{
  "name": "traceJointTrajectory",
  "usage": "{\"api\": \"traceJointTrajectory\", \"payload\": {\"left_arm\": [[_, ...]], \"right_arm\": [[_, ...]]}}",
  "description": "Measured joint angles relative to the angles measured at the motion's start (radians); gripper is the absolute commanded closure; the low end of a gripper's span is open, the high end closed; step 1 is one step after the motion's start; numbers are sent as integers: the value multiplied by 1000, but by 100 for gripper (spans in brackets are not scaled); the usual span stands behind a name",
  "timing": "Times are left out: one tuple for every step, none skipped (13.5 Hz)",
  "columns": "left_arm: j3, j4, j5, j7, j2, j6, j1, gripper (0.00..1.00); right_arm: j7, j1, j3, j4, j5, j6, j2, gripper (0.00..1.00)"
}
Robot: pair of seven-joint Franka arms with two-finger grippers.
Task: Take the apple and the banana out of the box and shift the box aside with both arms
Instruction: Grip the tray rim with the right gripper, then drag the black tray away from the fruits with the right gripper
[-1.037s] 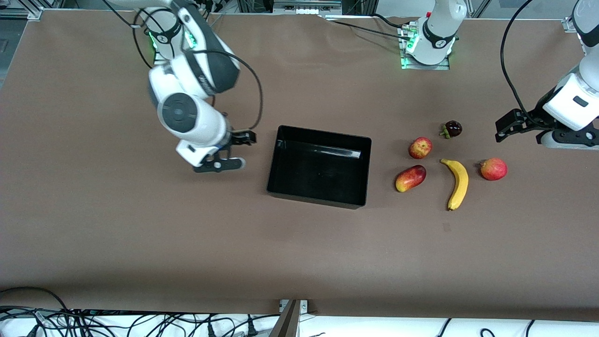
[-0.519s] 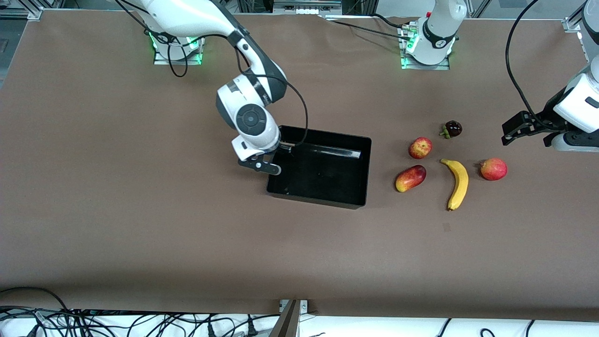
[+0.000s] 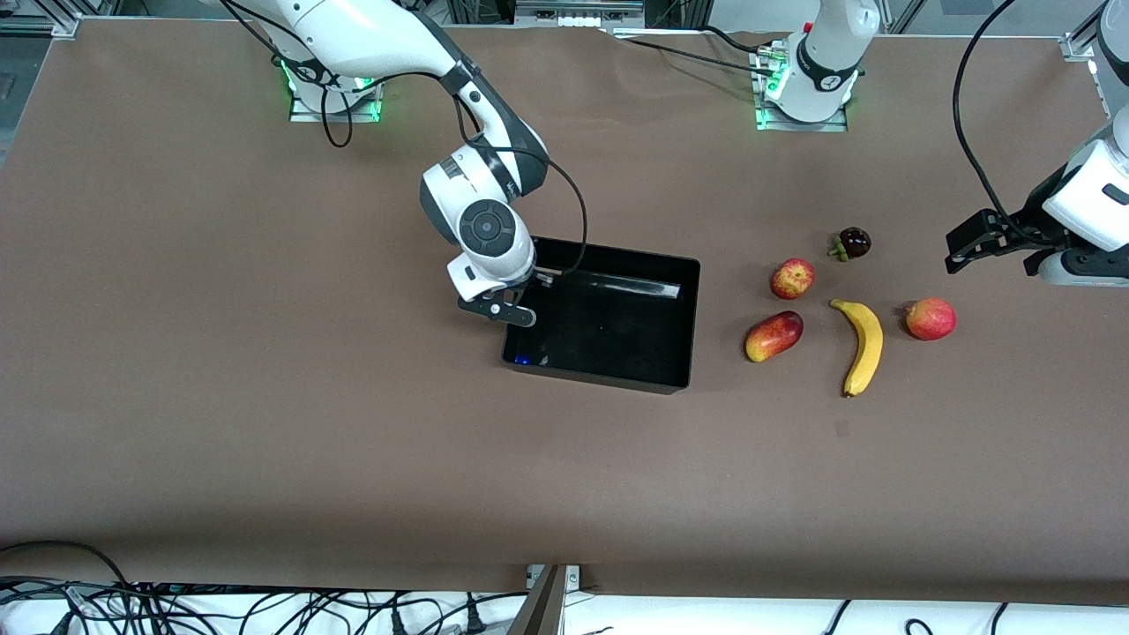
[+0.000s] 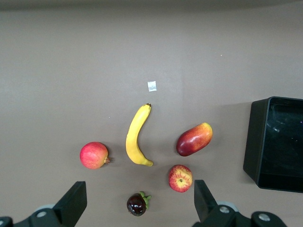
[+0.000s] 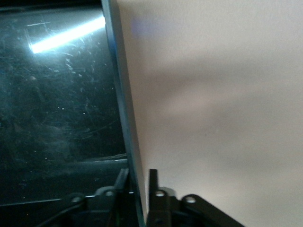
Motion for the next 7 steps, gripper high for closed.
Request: {"api": "traceJointTrajectory", "payload": {"left_arm": [[-1,0,0,0,0,0,0,0],[-1,0,0,0,0,-1,0,0],[-1,0,0,0,0,-1,0,0],[-1,0,0,0,0,-1,0,0],[-1,0,0,0,0,-1,0,0],[-1,0,0,0,0,-1,0,0],[-1,0,0,0,0,-1,0,0]], "right_arm": [[-30,-4,-3,0,0,-2,-7,100],[-61,-9,-4,0,0,-3,-16,100],[-86,-18,-10,1,0,-3,-27,100],[-130,-33,-16,1,-1,-7,-41,100],[-190,-58,-21,1,-2,-21,-58,100],[-268,-91,-27,0,-3,-46,-80,100],[-370,-130,-34,-2,-3,-81,-105,100]]}}
